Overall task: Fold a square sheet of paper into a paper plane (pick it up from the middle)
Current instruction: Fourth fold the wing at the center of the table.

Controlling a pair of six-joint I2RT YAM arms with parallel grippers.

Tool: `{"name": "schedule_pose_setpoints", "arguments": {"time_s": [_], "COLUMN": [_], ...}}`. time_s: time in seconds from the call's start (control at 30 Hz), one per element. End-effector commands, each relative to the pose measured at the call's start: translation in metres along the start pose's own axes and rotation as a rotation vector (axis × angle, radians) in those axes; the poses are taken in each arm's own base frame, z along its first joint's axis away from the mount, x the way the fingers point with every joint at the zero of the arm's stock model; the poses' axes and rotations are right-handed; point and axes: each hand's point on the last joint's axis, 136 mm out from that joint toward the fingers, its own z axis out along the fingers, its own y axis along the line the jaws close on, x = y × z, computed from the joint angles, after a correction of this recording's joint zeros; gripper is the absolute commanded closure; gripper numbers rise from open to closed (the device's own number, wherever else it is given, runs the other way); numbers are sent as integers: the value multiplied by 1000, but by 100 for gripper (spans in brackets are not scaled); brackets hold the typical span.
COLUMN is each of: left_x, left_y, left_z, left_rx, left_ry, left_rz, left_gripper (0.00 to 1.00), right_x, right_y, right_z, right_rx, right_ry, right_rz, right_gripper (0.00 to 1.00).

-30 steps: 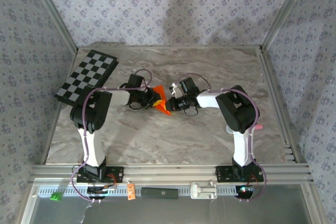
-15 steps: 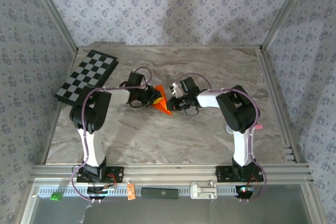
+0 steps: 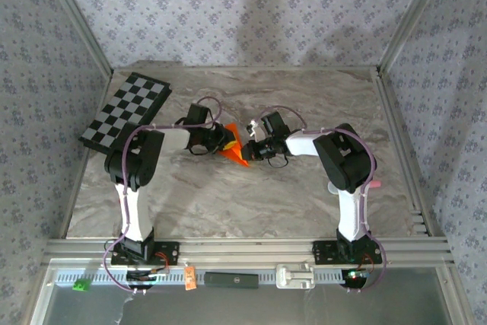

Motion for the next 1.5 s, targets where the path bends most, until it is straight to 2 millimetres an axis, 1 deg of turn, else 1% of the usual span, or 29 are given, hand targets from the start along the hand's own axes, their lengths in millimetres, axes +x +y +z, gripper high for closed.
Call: {"name": "schedule_pose_setpoints", "arguments": {"time_s": [0.0, 0.17, 0.37, 0.53, 0.6, 0.77, 1.17, 1.47], "left_x": [-4, -3, -1, -1, -2, -2, -3, 0], "left_y": [-9, 1, 8, 8, 7, 2, -26, -35], "left_z": [4, 7, 8, 8, 7, 6, -1, 4], "left_rx": [24, -5, -30, -33, -29, -14, 62, 85], "left_ry": [9, 13, 15, 15, 13, 16, 18, 47], "left_rz": [23, 1, -12, -14, -10, -4, 39, 60], "left_gripper": [83, 84, 84, 84, 84, 84, 80, 79], "right_x": [23, 19, 12, 14, 15, 20, 33, 40], "right_y": [-45, -40, -22, -12, -11, -15, -29, -36], "right_z": [2, -4, -16, -21, -20, -16, -8, -3], "right_rx": [131, 122, 91, 62, 55, 57, 104, 137], "right_ry": [51, 43, 48, 73, 83, 106, 152, 180], "right_rz": [102, 102, 101, 114, 119, 131, 126, 105], "right_gripper": [91, 86, 82, 82, 82, 82, 85, 86]}}
